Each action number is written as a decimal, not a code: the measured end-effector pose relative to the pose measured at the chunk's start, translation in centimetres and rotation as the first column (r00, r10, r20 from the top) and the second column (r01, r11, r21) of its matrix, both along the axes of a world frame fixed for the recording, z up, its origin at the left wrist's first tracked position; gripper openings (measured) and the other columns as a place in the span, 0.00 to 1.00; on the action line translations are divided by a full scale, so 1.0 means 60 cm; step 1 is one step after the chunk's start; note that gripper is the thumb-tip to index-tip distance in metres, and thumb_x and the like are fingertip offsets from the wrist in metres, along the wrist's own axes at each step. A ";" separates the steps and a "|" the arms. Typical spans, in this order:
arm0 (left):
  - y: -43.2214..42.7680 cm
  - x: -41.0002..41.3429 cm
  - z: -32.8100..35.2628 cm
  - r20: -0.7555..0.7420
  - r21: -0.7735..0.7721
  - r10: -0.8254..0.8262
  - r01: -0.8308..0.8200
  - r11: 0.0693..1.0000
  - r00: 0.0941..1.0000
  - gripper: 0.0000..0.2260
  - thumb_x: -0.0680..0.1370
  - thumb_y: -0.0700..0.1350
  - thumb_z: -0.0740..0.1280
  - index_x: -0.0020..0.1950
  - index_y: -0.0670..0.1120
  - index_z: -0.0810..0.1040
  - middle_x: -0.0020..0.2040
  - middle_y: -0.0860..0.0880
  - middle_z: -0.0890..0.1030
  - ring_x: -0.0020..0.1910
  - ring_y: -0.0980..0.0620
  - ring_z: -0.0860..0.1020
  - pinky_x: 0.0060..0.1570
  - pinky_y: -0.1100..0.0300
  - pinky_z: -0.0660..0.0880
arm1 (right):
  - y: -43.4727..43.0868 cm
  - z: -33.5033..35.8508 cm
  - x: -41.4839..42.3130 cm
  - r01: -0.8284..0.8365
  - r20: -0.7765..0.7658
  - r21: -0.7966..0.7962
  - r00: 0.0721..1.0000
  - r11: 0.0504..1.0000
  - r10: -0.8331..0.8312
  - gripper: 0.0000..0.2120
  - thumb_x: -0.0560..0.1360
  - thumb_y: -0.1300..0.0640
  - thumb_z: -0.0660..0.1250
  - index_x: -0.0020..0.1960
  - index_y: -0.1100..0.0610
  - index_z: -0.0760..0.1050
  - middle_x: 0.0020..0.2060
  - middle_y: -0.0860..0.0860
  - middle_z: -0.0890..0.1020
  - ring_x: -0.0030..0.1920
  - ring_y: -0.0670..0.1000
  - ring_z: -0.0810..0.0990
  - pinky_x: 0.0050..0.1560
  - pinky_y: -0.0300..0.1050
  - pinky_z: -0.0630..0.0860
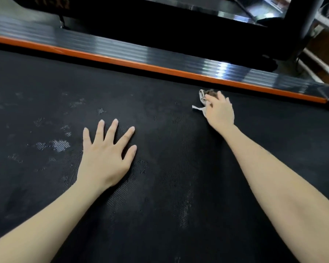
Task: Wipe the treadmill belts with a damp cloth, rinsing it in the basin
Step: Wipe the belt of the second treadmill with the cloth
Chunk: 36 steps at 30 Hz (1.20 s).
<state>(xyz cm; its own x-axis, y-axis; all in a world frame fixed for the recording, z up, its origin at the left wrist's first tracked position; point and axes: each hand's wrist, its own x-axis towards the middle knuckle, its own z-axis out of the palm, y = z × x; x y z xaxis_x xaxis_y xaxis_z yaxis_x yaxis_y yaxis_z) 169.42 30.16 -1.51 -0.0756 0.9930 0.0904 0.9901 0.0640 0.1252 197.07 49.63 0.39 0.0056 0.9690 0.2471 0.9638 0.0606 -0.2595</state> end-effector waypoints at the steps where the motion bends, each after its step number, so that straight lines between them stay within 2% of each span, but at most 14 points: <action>1: 0.002 0.000 0.000 0.001 0.008 0.000 0.000 1.000 1.000 0.29 0.75 0.65 0.40 0.76 0.61 0.57 0.77 0.46 0.57 0.76 0.41 0.51 0.72 0.37 0.46 | 0.020 0.002 -0.009 0.081 0.002 -0.013 0.997 0.997 -0.081 0.18 0.79 0.54 0.56 0.67 0.50 0.72 0.71 0.56 0.66 0.68 0.65 0.63 0.69 0.58 0.60; 4: 0.005 0.000 -0.003 -0.016 0.000 -0.006 0.006 1.000 1.000 0.29 0.75 0.65 0.40 0.75 0.61 0.59 0.77 0.45 0.59 0.76 0.40 0.53 0.71 0.37 0.46 | 0.034 0.021 -0.088 0.192 -0.030 -0.052 0.981 0.980 -0.194 0.15 0.77 0.50 0.61 0.61 0.50 0.75 0.66 0.56 0.69 0.65 0.63 0.65 0.66 0.60 0.64; 7: 0.005 -0.001 -0.002 -0.024 0.006 -0.004 0.005 1.000 1.000 0.29 0.76 0.65 0.41 0.75 0.61 0.60 0.76 0.45 0.60 0.76 0.40 0.54 0.71 0.37 0.48 | 0.001 0.018 -0.201 -0.136 0.053 -0.025 0.989 0.990 0.137 0.16 0.76 0.47 0.63 0.62 0.50 0.74 0.65 0.55 0.69 0.63 0.61 0.66 0.63 0.55 0.67; 10: 0.003 -0.003 0.000 -0.020 0.001 -0.011 0.011 1.000 1.000 0.28 0.76 0.64 0.43 0.74 0.61 0.62 0.75 0.45 0.62 0.75 0.40 0.56 0.71 0.37 0.49 | -0.016 0.011 -0.232 -0.422 0.102 -0.024 0.901 0.906 0.422 0.17 0.79 0.54 0.56 0.67 0.49 0.71 0.72 0.55 0.65 0.68 0.63 0.64 0.68 0.54 0.61; 12: 0.001 -0.003 0.002 -0.009 0.011 -0.015 0.015 1.000 1.000 0.27 0.76 0.64 0.44 0.74 0.60 0.63 0.75 0.44 0.63 0.75 0.39 0.57 0.71 0.36 0.50 | 0.014 0.016 -0.173 -0.396 0.115 -0.049 0.910 0.917 0.399 0.18 0.79 0.56 0.55 0.68 0.48 0.71 0.72 0.52 0.65 0.68 0.59 0.66 0.68 0.53 0.60; 15: 0.001 -0.002 0.002 -0.006 0.010 -0.011 0.011 1.000 1.000 0.27 0.76 0.64 0.44 0.74 0.60 0.62 0.76 0.45 0.62 0.75 0.40 0.56 0.72 0.37 0.49 | 0.064 0.010 -0.040 -0.106 0.050 -0.002 0.993 0.994 0.106 0.18 0.77 0.56 0.57 0.65 0.49 0.74 0.67 0.53 0.69 0.63 0.62 0.70 0.65 0.56 0.63; 17: 0.001 -0.001 0.002 -0.005 0.016 -0.005 0.005 1.000 1.000 0.28 0.76 0.64 0.43 0.74 0.61 0.62 0.76 0.45 0.61 0.76 0.40 0.55 0.72 0.37 0.47 | 0.067 0.004 -0.017 -0.035 0.003 0.008 0.999 0.999 0.035 0.17 0.77 0.57 0.57 0.63 0.52 0.75 0.67 0.54 0.70 0.60 0.64 0.71 0.64 0.57 0.65; 22: 0.003 -0.002 0.000 -0.001 -0.007 0.001 -0.001 1.000 1.000 0.30 0.74 0.65 0.39 0.75 0.63 0.56 0.78 0.47 0.55 0.77 0.42 0.49 0.72 0.39 0.43 | -0.059 0.007 -0.079 -0.417 0.013 0.056 0.909 0.907 0.417 0.16 0.75 0.60 0.59 0.59 0.57 0.79 0.67 0.59 0.72 0.59 0.65 0.75 0.63 0.55 0.69; 25: 0.002 -0.002 0.000 -0.005 -0.006 -0.001 0.001 1.000 1.000 0.30 0.74 0.65 0.38 0.75 0.63 0.55 0.78 0.47 0.55 0.77 0.42 0.49 0.72 0.38 0.44 | -0.218 0.007 -0.068 -0.572 0.013 0.058 0.820 0.818 0.572 0.18 0.74 0.57 0.56 0.56 0.57 0.81 0.66 0.56 0.74 0.66 0.60 0.70 0.70 0.53 0.60; 28: 0.001 -0.003 0.000 -0.008 -0.007 -0.003 0.003 1.000 1.000 0.29 0.75 0.65 0.40 0.75 0.63 0.56 0.78 0.46 0.56 0.77 0.41 0.50 0.72 0.37 0.45 | -0.359 0.013 -0.042 -0.643 0.086 -0.003 0.763 0.766 0.641 0.18 0.77 0.55 0.55 0.61 0.57 0.78 0.67 0.51 0.74 0.70 0.63 0.66 0.68 0.51 0.64; 30: 0.001 -0.002 0.001 -0.012 -0.007 -0.004 0.004 1.000 1.000 0.29 0.75 0.65 0.40 0.75 0.62 0.57 0.78 0.46 0.56 0.76 0.41 0.50 0.72 0.37 0.46 | -0.395 0.041 -0.020 -0.648 0.076 -0.031 0.758 0.761 0.648 0.18 0.79 0.50 0.56 0.65 0.52 0.76 0.65 0.48 0.75 0.70 0.59 0.68 0.66 0.50 0.69; 33: 0.000 -0.002 0.001 -0.020 -0.007 0.000 0.000 1.000 1.000 0.30 0.75 0.65 0.39 0.75 0.62 0.56 0.78 0.46 0.56 0.76 0.41 0.50 0.72 0.37 0.46 | -0.396 0.102 -0.007 -0.580 -0.039 0.148 0.806 0.801 0.591 0.20 0.77 0.39 0.60 0.63 0.48 0.76 0.60 0.47 0.79 0.62 0.48 0.77 0.60 0.46 0.74; 35: 0.002 -0.002 0.000 -0.025 -0.004 0.002 -0.003 1.000 1.000 0.30 0.75 0.65 0.39 0.75 0.62 0.56 0.78 0.46 0.56 0.76 0.41 0.51 0.72 0.37 0.46 | -0.379 0.115 -0.012 -0.550 0.011 0.269 0.823 0.791 0.568 0.22 0.76 0.38 0.61 0.62 0.50 0.77 0.60 0.50 0.79 0.61 0.50 0.77 0.62 0.50 0.72; 36: 0.002 -0.002 0.000 -0.026 -0.002 0.004 -0.004 1.000 1.000 0.30 0.75 0.65 0.39 0.75 0.62 0.57 0.77 0.46 0.57 0.76 0.41 0.51 0.71 0.37 0.46 | -0.361 0.106 -0.016 -0.540 0.072 0.237 0.838 0.807 0.540 0.24 0.75 0.37 0.60 0.64 0.49 0.75 0.64 0.52 0.76 0.65 0.53 0.74 0.66 0.56 0.68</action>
